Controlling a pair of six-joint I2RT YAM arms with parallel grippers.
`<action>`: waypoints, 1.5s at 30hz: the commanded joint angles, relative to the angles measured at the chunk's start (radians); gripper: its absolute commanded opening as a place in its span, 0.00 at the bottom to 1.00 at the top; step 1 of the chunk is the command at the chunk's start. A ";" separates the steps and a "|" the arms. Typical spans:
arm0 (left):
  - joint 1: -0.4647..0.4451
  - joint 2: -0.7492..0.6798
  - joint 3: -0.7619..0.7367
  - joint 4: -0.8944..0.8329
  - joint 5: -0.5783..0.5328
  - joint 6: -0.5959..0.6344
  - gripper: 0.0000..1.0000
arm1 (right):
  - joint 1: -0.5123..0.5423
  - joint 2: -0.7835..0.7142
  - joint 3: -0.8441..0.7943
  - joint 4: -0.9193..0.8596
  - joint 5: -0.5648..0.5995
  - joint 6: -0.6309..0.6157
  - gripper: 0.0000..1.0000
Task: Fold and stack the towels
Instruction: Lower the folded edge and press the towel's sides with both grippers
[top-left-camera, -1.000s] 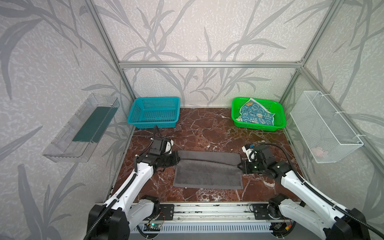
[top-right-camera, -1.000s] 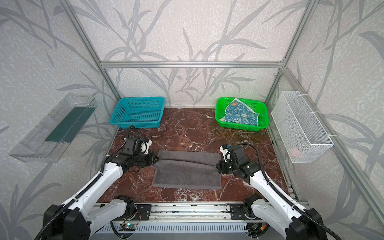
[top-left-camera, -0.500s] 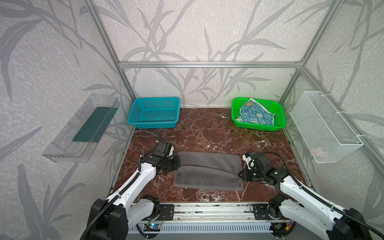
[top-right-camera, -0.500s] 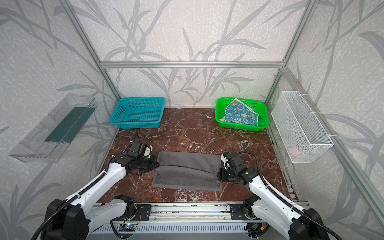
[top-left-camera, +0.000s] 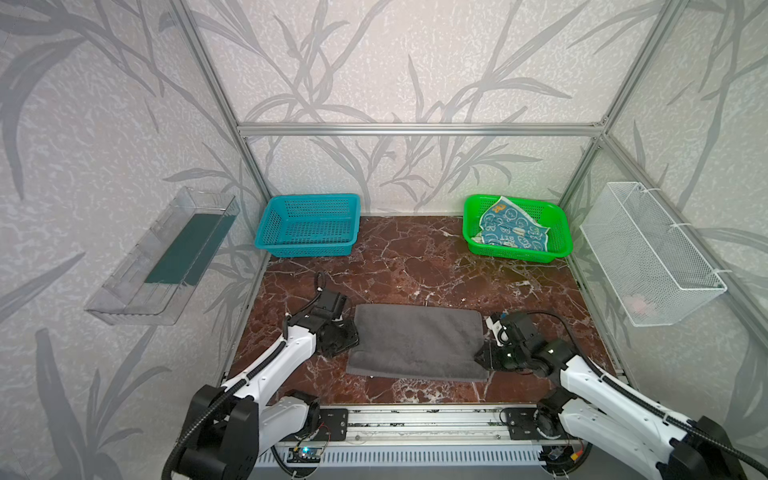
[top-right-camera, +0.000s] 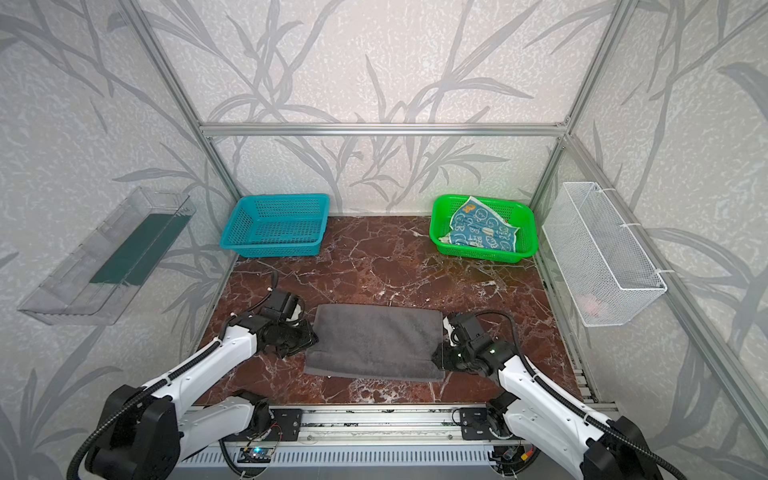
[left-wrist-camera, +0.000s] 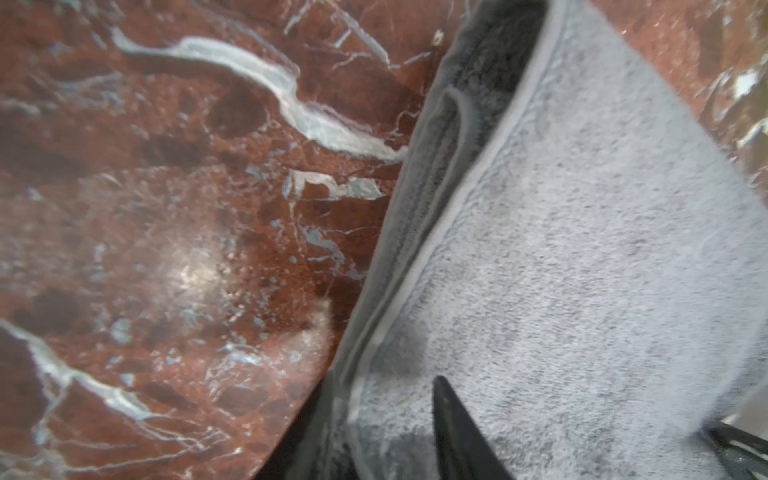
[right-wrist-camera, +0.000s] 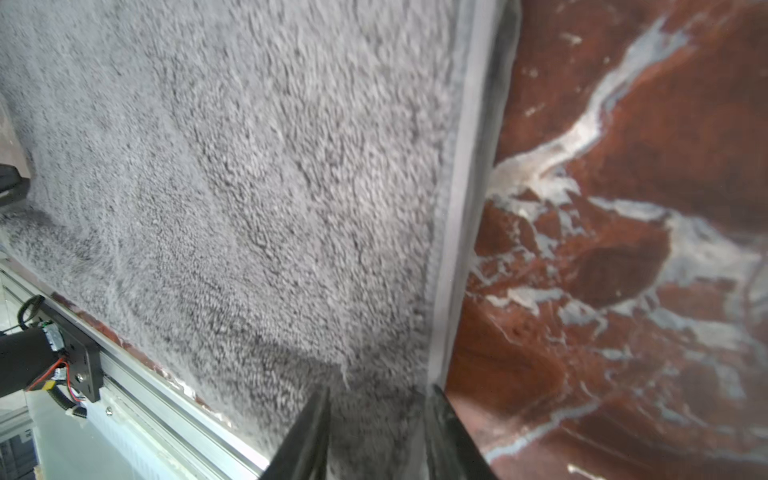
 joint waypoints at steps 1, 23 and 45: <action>0.000 -0.001 0.029 -0.060 -0.088 -0.012 0.51 | 0.012 -0.062 -0.001 -0.080 0.041 0.045 0.50; -0.038 0.191 0.127 0.074 0.164 0.020 0.43 | 0.028 0.291 0.188 -0.021 -0.130 -0.099 0.14; -0.028 0.638 0.367 0.110 0.083 0.120 0.00 | -0.167 0.695 0.440 -0.027 0.098 -0.266 0.06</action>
